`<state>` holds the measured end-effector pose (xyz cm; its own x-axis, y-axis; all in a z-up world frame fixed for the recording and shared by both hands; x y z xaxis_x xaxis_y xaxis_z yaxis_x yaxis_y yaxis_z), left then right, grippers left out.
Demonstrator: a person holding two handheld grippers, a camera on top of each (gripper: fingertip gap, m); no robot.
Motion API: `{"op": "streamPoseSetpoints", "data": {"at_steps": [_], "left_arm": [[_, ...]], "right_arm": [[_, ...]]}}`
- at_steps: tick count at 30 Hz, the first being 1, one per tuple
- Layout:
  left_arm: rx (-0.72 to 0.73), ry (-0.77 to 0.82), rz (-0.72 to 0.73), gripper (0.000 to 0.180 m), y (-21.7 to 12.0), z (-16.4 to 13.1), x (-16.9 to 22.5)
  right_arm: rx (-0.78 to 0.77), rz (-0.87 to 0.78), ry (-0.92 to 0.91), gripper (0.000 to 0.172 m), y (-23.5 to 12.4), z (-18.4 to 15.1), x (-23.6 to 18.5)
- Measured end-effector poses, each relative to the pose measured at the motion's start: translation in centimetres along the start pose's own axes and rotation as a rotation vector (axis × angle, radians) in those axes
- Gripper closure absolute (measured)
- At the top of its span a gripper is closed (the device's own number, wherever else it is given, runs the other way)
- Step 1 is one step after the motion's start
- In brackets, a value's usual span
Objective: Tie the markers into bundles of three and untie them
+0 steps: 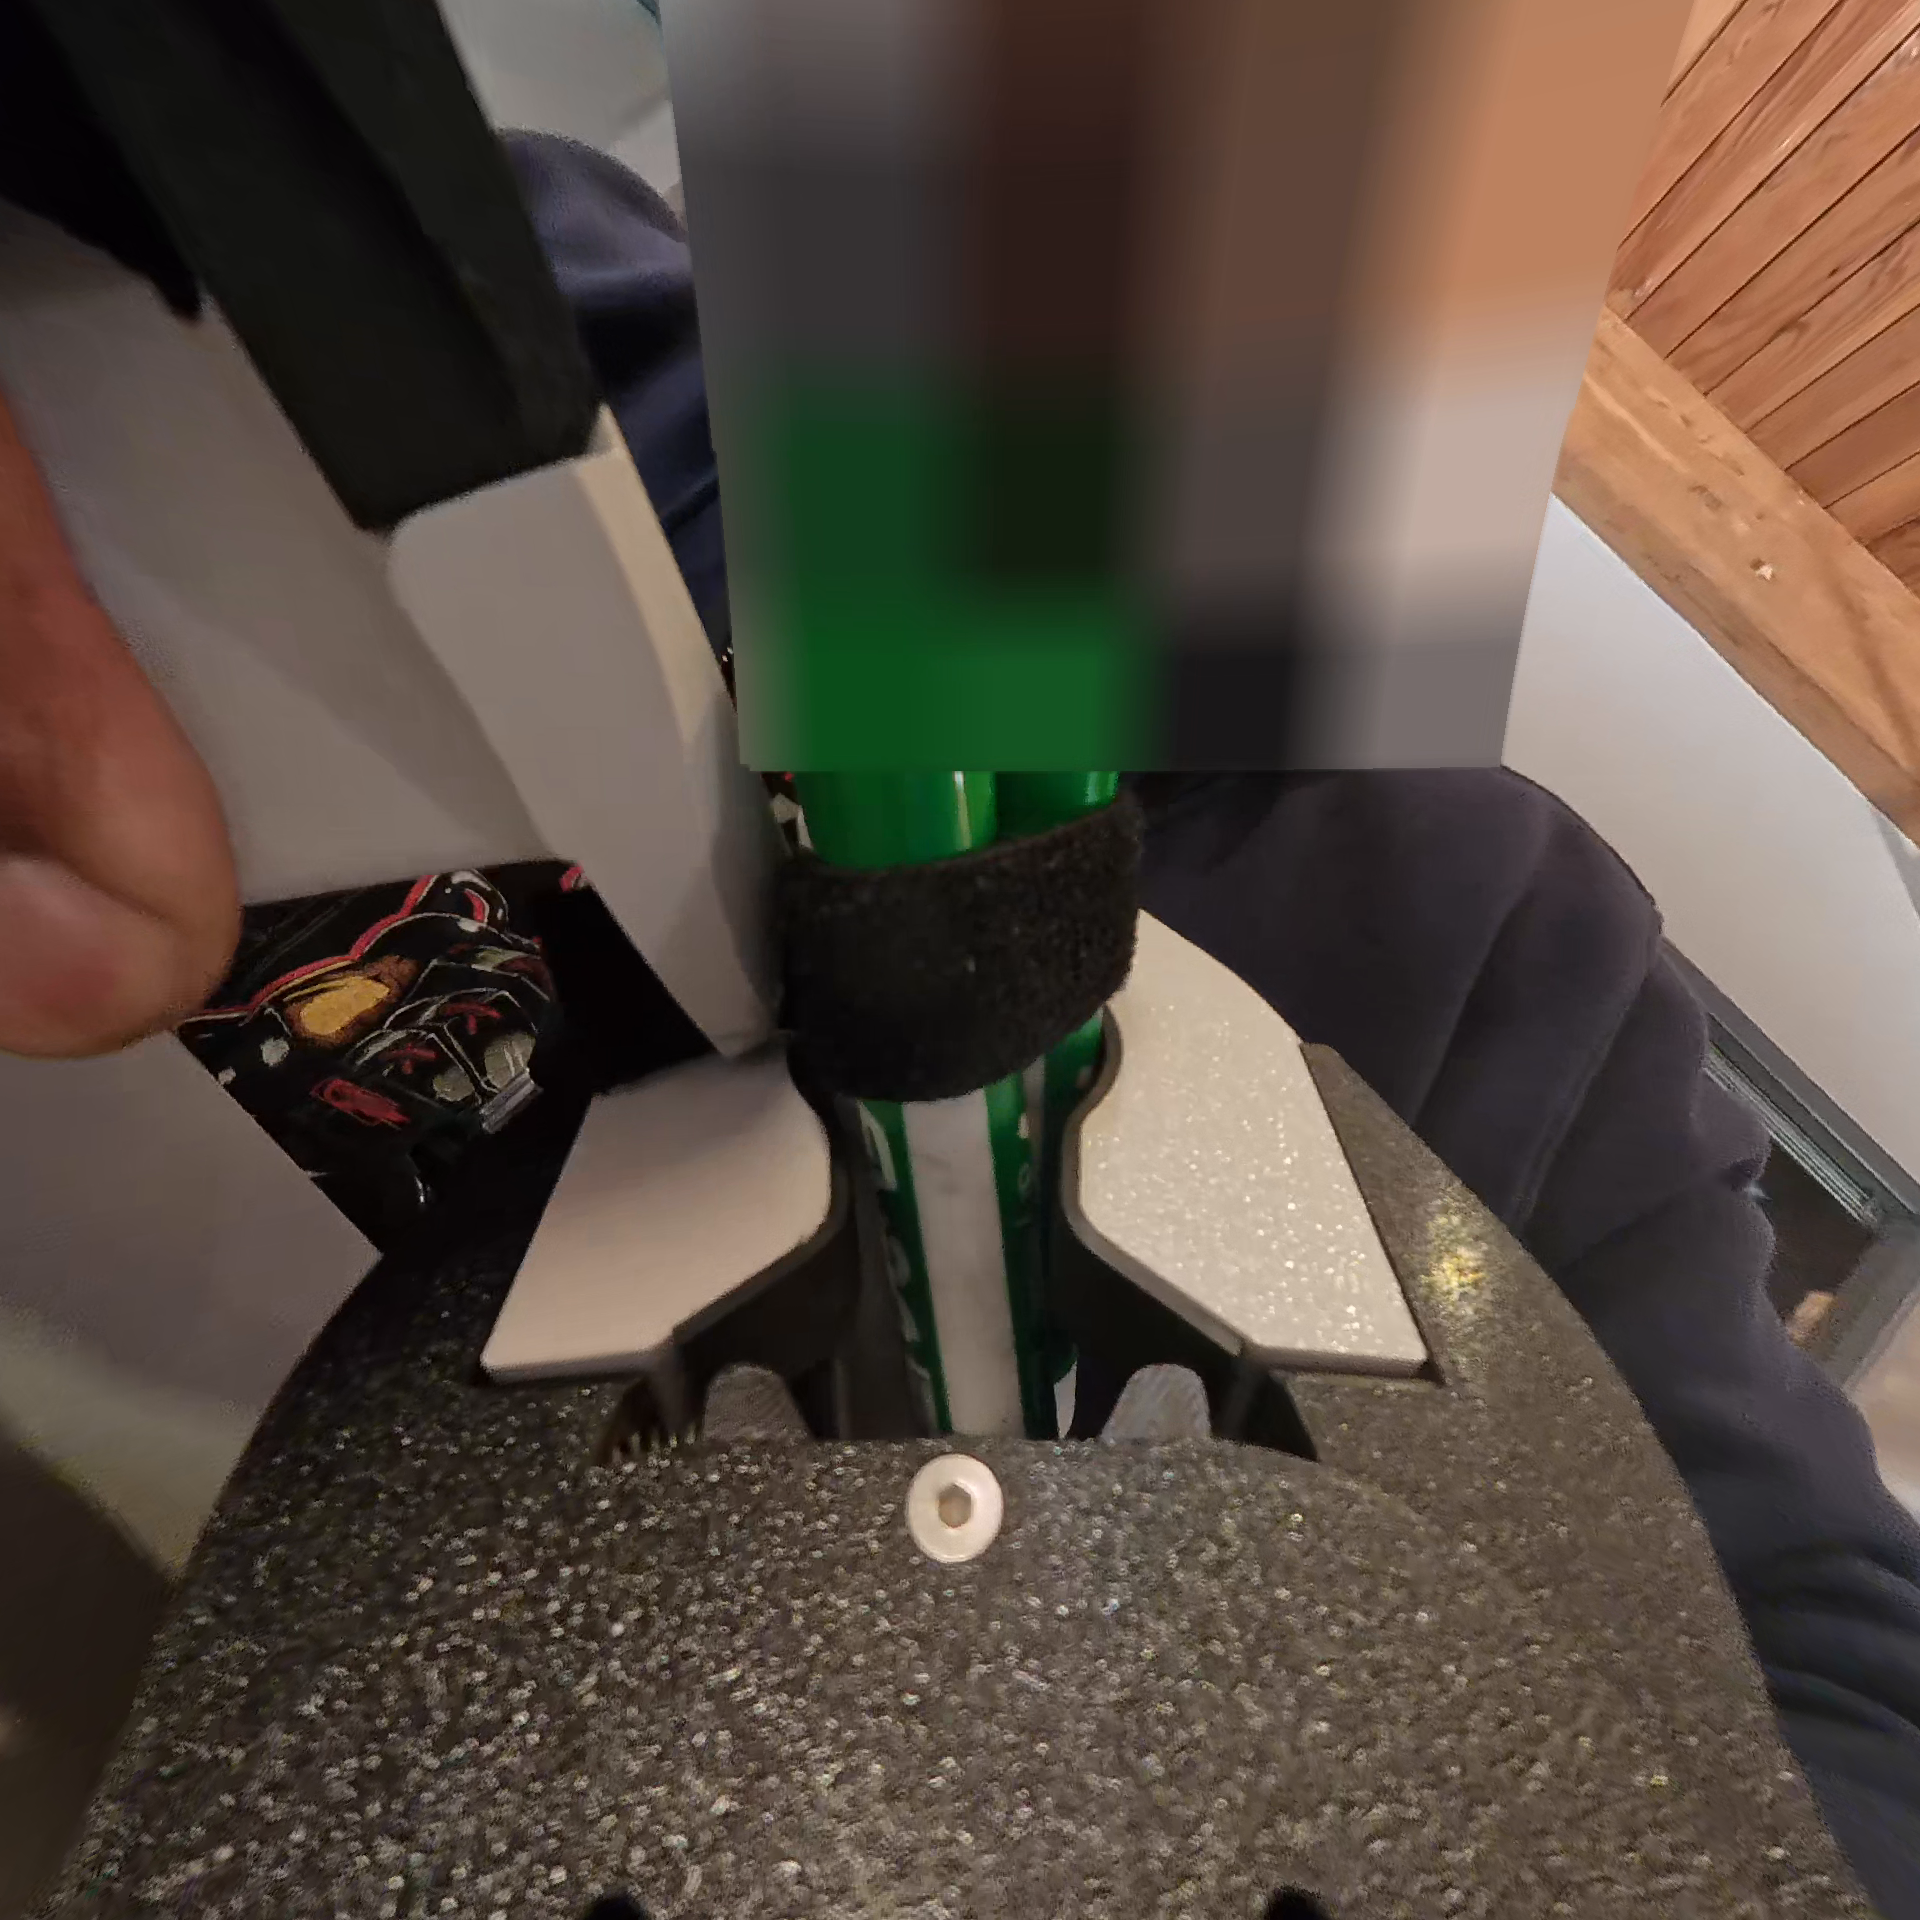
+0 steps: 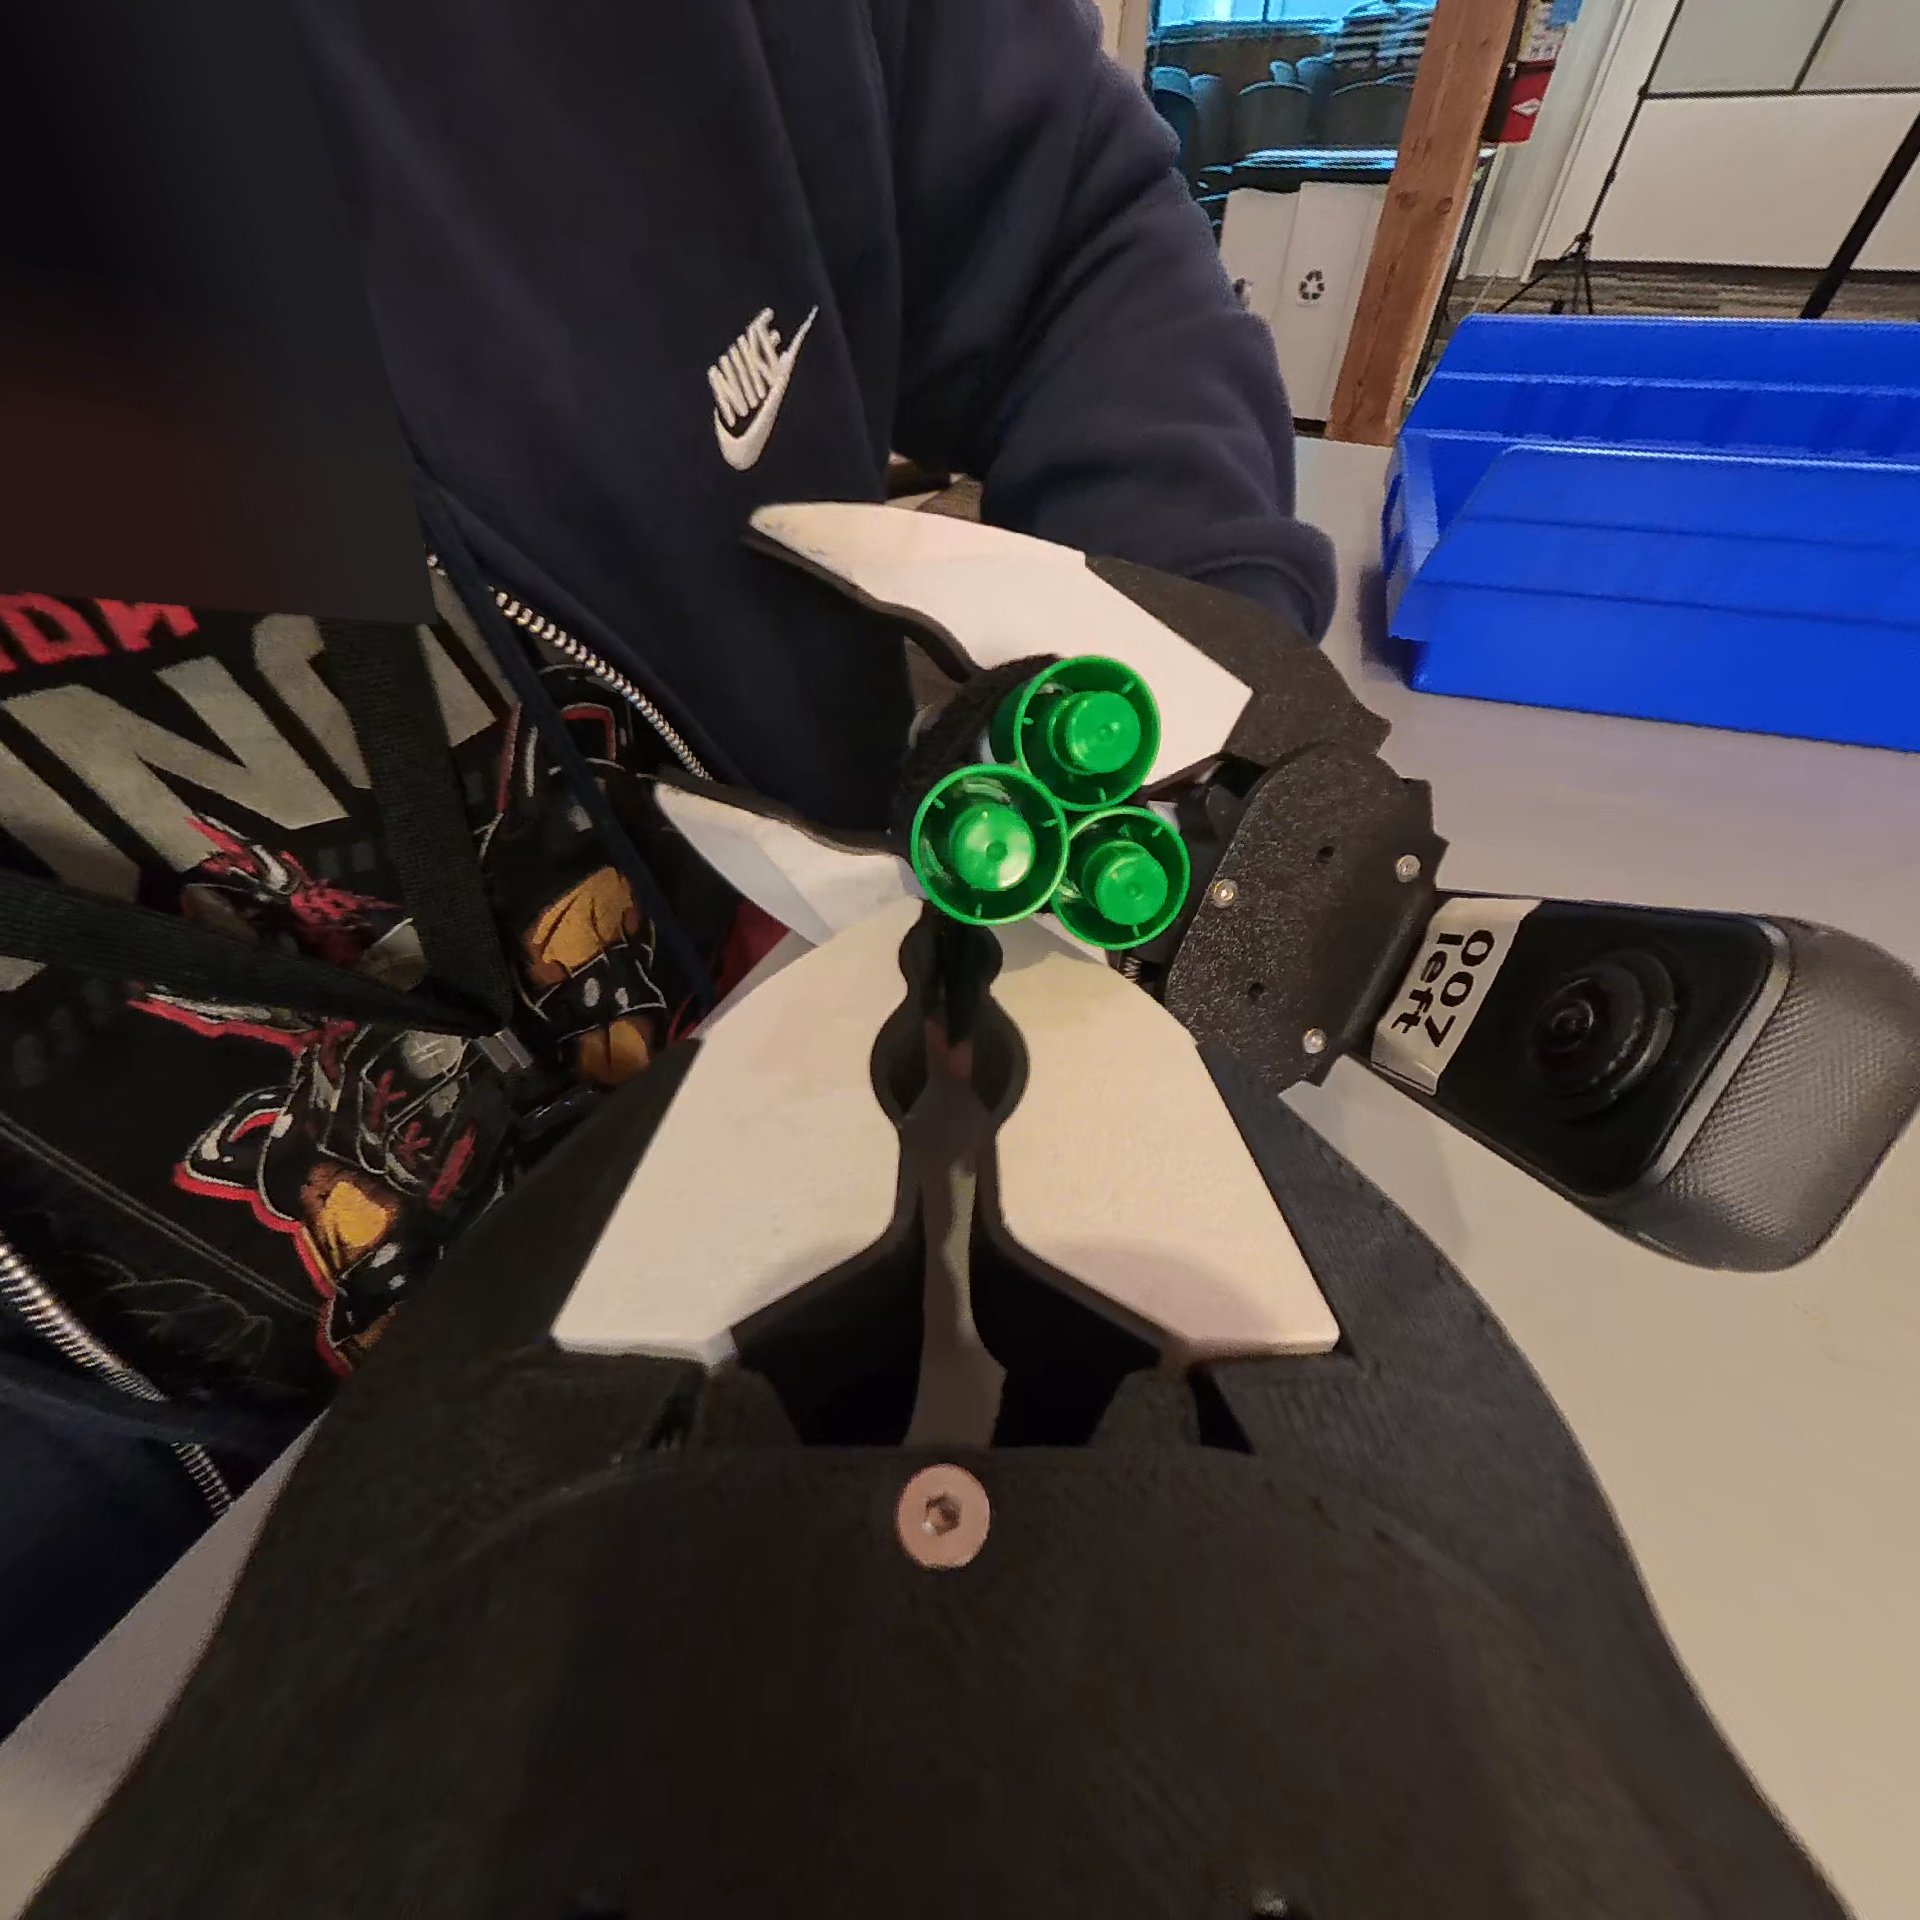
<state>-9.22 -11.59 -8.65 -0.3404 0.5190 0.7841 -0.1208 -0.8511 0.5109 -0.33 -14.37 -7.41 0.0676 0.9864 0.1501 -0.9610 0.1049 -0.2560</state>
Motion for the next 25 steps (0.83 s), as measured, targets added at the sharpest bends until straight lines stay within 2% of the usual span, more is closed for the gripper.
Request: {"op": "streamPoseSetpoints", "data": {"at_steps": [4, 13, 21, 25], "left_arm": [[-0.054, 0.001, -0.002, 0.139, -0.8, 0.7, 0.3], [0.036, -0.027, -0.018, 0.139, -1.7, 2.5, -0.2], [0.161, -0.072, 0.026, 0.138, -1.6, 2.5, -0.8], [0.224, -0.109, 0.058, 0.138, -0.4, 2.4, -1.2]], "right_arm": [[-0.004, -0.045, 0.016, 0.168, -0.4, -0.1, 0.8], [0.027, -0.115, 0.104, 0.168, -2.1, -1.3, 1.2], [0.057, -0.064, 0.129, 0.169, -2.2, -2.2, 0.9], [0.101, 0.010, 0.124, 0.168, -2.1, -2.4, 0.2]]}}
Point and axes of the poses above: each gripper's, where its closed fingertips meet, y out along the fingers, z out of its top, x = y × z across the jaws, the point moved 7 cm from there along -y, back along the fingers, and after that the axes turned 11 degrees about -y, right-handed, at the moved point
